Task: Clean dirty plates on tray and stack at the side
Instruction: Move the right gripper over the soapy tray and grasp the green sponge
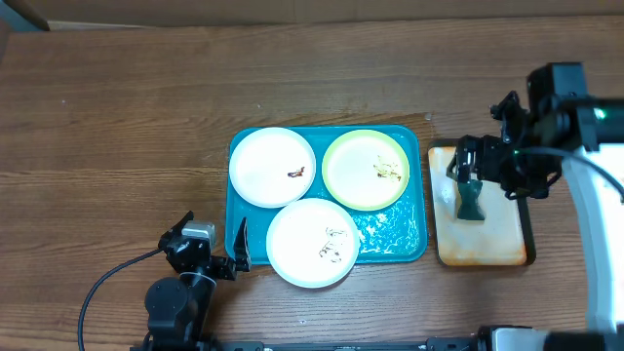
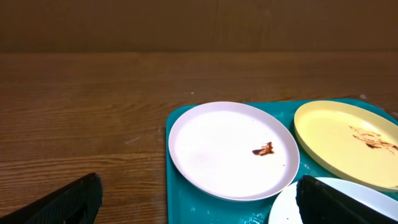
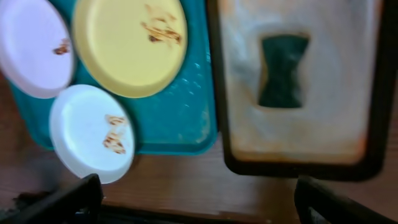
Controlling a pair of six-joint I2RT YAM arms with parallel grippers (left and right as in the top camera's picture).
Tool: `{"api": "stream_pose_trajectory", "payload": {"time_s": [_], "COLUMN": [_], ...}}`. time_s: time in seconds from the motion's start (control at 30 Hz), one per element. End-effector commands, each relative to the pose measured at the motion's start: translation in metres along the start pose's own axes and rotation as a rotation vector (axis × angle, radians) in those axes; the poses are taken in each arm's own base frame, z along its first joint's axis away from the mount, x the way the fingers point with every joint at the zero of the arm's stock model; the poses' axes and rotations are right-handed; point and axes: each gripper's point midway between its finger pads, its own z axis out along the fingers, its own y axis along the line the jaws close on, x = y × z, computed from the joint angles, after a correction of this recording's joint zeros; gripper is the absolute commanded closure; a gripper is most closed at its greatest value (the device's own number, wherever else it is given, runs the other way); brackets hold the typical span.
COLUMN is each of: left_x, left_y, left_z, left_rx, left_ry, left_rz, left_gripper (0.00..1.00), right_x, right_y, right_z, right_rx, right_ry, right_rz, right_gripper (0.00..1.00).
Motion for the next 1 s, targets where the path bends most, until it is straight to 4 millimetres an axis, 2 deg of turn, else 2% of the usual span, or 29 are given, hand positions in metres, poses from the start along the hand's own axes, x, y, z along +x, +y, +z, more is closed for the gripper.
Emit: {"api": "stream_pose_trajectory", "payload": {"time_s": [0.0,0.23,0.33,0.47,0.67,0.73,0.83,0.97], "left_x": [0.0,0.0,0.0,0.0,0.0,0.0,0.0,0.0], "left_y": [0.0,0.0,0.0,0.0,0.0,0.0,0.0,0.0], "left_z": [0.0,0.0,0.0,0.0,0.0,0.0,0.0,0.0], "left_rx": [0.001,0.001,0.001,0.001,0.001,0.001,0.001,0.001], "left_ry": [-0.006,-0.006,-0.006,-0.006,-0.006,-0.006,-0.006,-0.006], "left_rz": [0.012,0.012,0.012,0.012,0.012,0.012,0.012,0.012], "left_gripper": [0.0,0.0,0.0,0.0,0.0,0.0,0.0,0.0], "right_x": [-0.003,-0.018,-0.028,-0.029,-0.014,-0.012,-0.021,-0.031], "right_y": [-0.03,-0.028,-0.036,-0.054,-0.078,-0.083,-0.082,-0.072], "right_z": [0.004,0.013,0.02,0.048,0.101,0.105,0.106,0.108], "right_rx": [0.173,0.146,0.164,0.175,0.194,0.215,0.208,0.142], "right_ry": [0.038,0.017,-0.024,-0.024,0.005,0.006,-0.028,-0.061], "right_rz": [0.011,0.022,0.072,0.165,0.209,0.21,0.207,0.203], "right_gripper": [0.0,0.0,0.0,0.0,0.0,0.0,0.0,0.0]}}
